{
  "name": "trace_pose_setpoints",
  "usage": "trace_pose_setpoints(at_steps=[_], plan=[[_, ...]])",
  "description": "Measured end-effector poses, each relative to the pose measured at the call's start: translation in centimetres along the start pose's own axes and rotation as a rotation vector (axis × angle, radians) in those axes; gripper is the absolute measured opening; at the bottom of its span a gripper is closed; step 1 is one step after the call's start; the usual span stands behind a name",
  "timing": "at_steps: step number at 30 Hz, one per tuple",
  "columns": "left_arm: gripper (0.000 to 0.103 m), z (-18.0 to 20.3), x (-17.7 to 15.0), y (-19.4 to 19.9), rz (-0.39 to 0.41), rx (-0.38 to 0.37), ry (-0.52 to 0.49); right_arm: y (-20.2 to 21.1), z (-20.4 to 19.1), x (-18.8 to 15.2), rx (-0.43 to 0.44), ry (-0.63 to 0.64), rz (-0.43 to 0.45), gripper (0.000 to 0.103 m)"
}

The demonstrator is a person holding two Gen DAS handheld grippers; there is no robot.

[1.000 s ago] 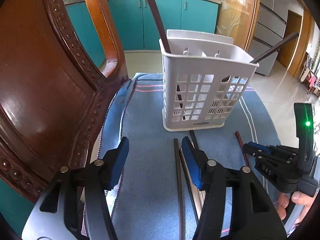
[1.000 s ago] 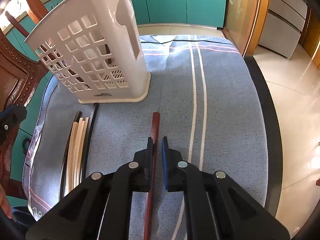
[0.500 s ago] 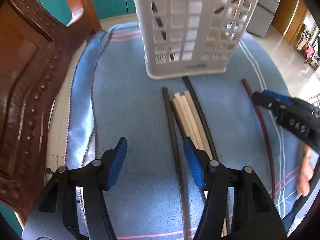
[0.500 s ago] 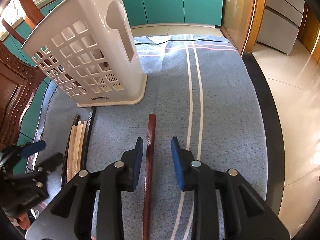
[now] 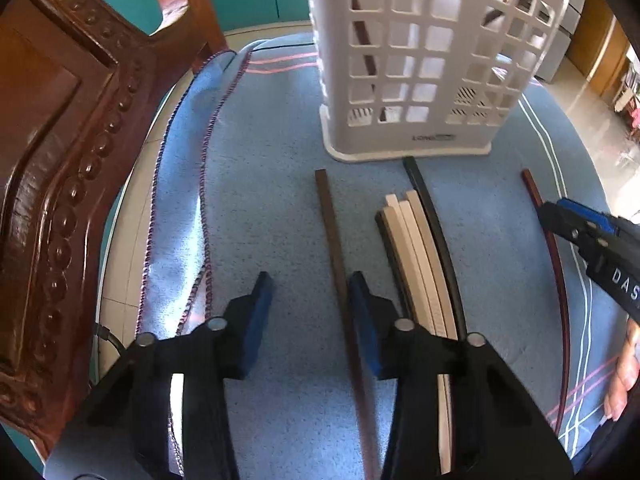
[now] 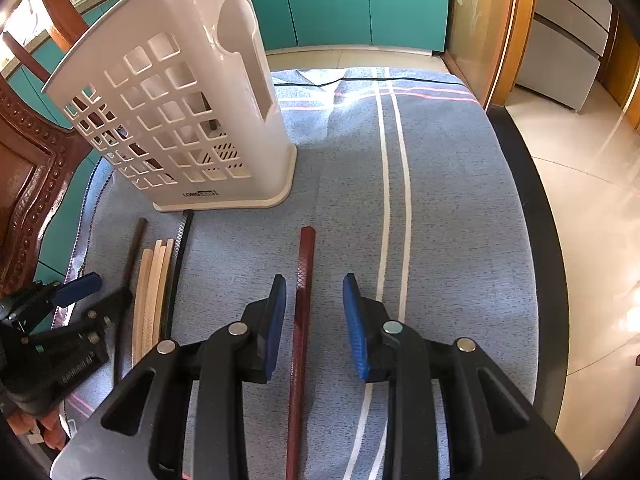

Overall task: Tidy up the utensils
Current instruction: 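Close the left tool on a dark brown chopstick while the right tool holds the red one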

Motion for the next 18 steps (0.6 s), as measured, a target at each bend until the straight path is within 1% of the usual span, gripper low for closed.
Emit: trace_pose_setpoints(at_steps=[5,10,12,16,18], plan=[[0.041,0.1,1.2,-0.6,0.018,0.042,0.007,-0.4,-0.2,-0.1,-0.035,0.016,-0.003,0.03],[0.041,0.1,2.2,-1.4,0.037,0.075,0.005,-0.7,-0.7,-0.5,-0.094,0.075,0.003,0.03],[0.041,0.4,2.6,-1.5,0.041,0.084,0.007,-0.7,-0.7,-0.6,-0.106,0.089,0.006,0.03],[0.041,0.4,2.6,-1.7,0.049,0.099,-0.001,-0.6,-0.6,-0.7,-0.131,0.107,0.013,0.035],[0.041,0.5,2.6,-1.6,0.052,0.1,-0.007,-0.6,-0.6,-0.7,-0.136,0.112,0.016,0.036]])
Point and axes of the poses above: each gripper's, at about its wrist camera, not at the fingertips, and y roughly against the way its jaws point, z to its right, x to its top, the point moved 10 cm from there along -y, roughly the way its jaws point, and after that the axes turned 1 degree about -z, right-handed, at the moved point
